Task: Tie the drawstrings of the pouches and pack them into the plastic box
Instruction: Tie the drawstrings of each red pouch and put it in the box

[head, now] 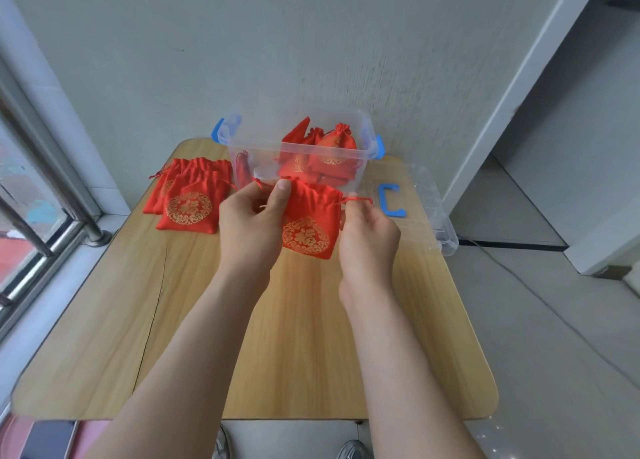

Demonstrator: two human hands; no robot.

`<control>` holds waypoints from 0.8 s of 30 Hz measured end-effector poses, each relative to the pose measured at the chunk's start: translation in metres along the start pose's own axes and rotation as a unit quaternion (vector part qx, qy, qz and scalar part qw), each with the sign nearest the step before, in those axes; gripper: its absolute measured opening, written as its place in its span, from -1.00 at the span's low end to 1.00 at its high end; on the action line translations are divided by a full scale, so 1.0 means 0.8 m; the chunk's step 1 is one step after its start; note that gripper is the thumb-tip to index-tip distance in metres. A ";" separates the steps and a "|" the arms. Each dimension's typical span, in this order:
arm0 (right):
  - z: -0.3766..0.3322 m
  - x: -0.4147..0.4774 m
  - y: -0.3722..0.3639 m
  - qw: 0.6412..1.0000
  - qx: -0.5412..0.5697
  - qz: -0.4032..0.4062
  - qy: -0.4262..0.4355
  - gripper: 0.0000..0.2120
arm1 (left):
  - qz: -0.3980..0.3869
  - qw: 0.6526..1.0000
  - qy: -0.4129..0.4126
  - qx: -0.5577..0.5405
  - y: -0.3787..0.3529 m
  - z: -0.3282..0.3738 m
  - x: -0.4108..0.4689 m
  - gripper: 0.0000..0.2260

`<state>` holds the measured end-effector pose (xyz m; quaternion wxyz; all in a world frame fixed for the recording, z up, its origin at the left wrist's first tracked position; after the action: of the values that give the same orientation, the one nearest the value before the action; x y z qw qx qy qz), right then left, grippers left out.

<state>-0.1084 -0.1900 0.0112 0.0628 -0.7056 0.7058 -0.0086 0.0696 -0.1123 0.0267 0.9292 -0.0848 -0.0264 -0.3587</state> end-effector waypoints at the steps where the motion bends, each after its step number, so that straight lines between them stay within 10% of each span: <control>1: -0.002 -0.001 0.000 1.000 0.011 -0.006 -0.009 -0.83 | 0.010 1.000 0.001 -0.023 0.003 0.002 0.000 -0.82; 24: 0.018 -0.003 0.010 0.985 0.122 0.020 -0.121 -0.89 | 0.094 0.969 0.117 -0.198 0.018 -0.028 0.004 -0.72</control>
<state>-0.1145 -0.1862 -0.0038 0.2335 -0.6742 0.7006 -0.0077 0.0818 -0.1078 0.0027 0.9200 -0.2263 0.1625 -0.2757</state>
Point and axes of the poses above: each hand's wrist, its own x-axis towards the middle knuckle, its own y-axis out of the back of the hand, z = x × y, the point moved 9 cm from there along x, towards the middle knuckle, and after that the axes turned 3 degrees about -x, right-handed, at the moved point
